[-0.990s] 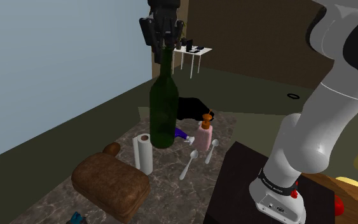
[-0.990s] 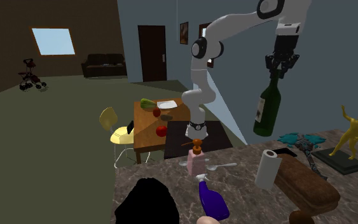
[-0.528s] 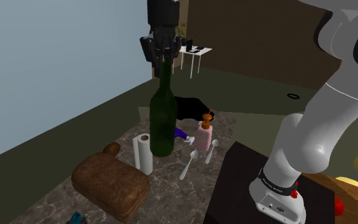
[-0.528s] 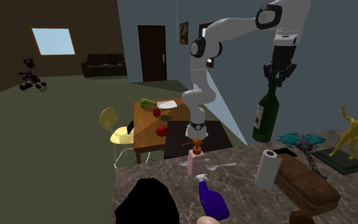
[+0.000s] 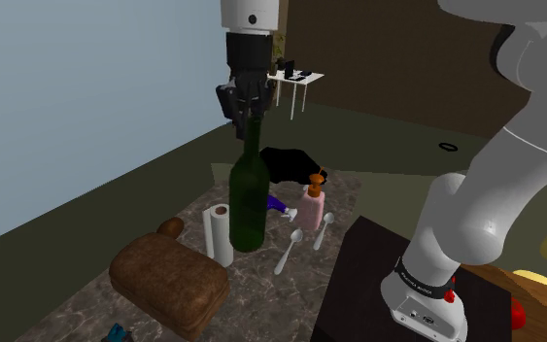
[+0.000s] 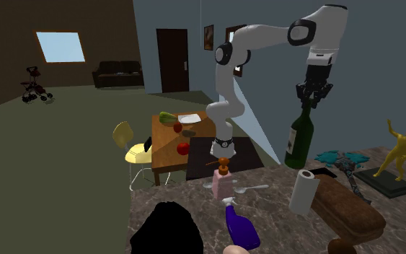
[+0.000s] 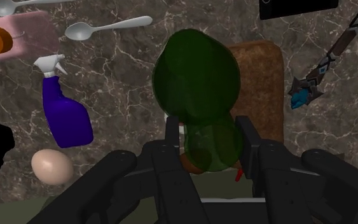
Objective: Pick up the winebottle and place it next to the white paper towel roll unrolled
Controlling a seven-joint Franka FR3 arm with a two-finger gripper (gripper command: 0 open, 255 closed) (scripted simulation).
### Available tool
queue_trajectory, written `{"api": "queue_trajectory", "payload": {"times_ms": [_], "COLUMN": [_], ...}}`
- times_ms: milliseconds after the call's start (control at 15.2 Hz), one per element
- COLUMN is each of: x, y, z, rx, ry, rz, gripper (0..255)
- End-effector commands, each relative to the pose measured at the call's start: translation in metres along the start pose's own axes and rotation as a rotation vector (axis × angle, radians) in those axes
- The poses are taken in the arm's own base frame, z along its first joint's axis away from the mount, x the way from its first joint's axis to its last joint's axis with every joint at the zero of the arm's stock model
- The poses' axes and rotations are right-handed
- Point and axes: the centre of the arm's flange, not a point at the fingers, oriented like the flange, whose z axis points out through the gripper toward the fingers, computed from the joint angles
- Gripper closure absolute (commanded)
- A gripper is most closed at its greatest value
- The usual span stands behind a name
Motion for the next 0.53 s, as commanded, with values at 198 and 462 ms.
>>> {"api": "queue_trajectory", "payload": {"times_ms": [198, 462], "x": [0.0, 0.001], "y": [0.0, 0.0], "z": [0.026, 0.047], "rx": [0.0, 0.0], "ry": [0.001, 0.001], "rz": [0.0, 0.0], "gripper": [255, 255]}}
